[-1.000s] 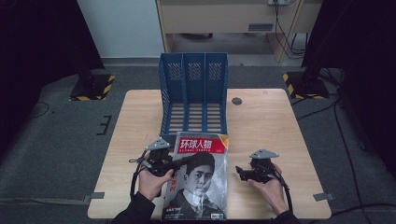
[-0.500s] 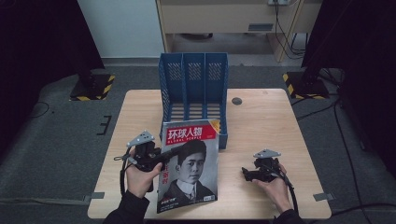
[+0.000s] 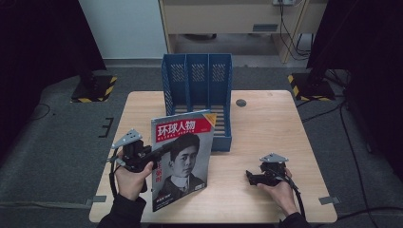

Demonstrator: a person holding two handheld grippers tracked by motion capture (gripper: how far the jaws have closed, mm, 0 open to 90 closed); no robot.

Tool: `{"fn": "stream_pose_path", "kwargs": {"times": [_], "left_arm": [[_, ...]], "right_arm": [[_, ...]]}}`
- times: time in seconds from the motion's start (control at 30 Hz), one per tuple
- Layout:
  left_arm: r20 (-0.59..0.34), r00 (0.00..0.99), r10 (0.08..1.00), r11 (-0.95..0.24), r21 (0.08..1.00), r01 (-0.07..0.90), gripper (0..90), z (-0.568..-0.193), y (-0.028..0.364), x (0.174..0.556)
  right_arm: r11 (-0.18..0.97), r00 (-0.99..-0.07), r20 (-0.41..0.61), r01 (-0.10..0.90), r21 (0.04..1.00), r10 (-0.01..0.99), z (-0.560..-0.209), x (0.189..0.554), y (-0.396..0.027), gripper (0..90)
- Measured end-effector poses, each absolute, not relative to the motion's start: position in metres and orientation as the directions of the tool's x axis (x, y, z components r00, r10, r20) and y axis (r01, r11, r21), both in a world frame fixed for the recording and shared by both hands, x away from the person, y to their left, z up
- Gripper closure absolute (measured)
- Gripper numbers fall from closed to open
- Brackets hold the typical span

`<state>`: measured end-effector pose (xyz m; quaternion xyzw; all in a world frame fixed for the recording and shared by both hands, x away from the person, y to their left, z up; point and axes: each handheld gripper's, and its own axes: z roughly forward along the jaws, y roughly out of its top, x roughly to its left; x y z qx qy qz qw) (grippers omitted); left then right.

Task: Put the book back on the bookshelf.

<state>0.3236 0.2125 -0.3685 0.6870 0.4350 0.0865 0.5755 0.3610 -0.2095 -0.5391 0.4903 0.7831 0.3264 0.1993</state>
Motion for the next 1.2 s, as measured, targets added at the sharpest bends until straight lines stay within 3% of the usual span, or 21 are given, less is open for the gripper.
{"fn": "stream_pose_path", "kwargs": {"times": [0.4,0.93,1.2], "left_arm": [[-0.353,0.58,0.735,0.036,0.873,0.486,86.6,-0.356,0.228,0.32],[-0.292,0.556,0.778,0.079,0.924,0.375,86.6,-0.316,0.252,0.302],[-0.283,0.533,0.797,0.109,0.936,0.335,86.6,-0.297,0.261,0.311]], "right_arm": [[0.311,-0.445,0.006,0.635,0.707,0.896,-0.539,0.361,-0.21,1.9],[0.309,-0.443,0.006,0.636,0.707,0.897,-0.539,0.361,-0.209,1.8],[0.307,-0.44,0.008,0.639,0.706,0.898,-0.539,0.361,-0.209,1.6]]}}
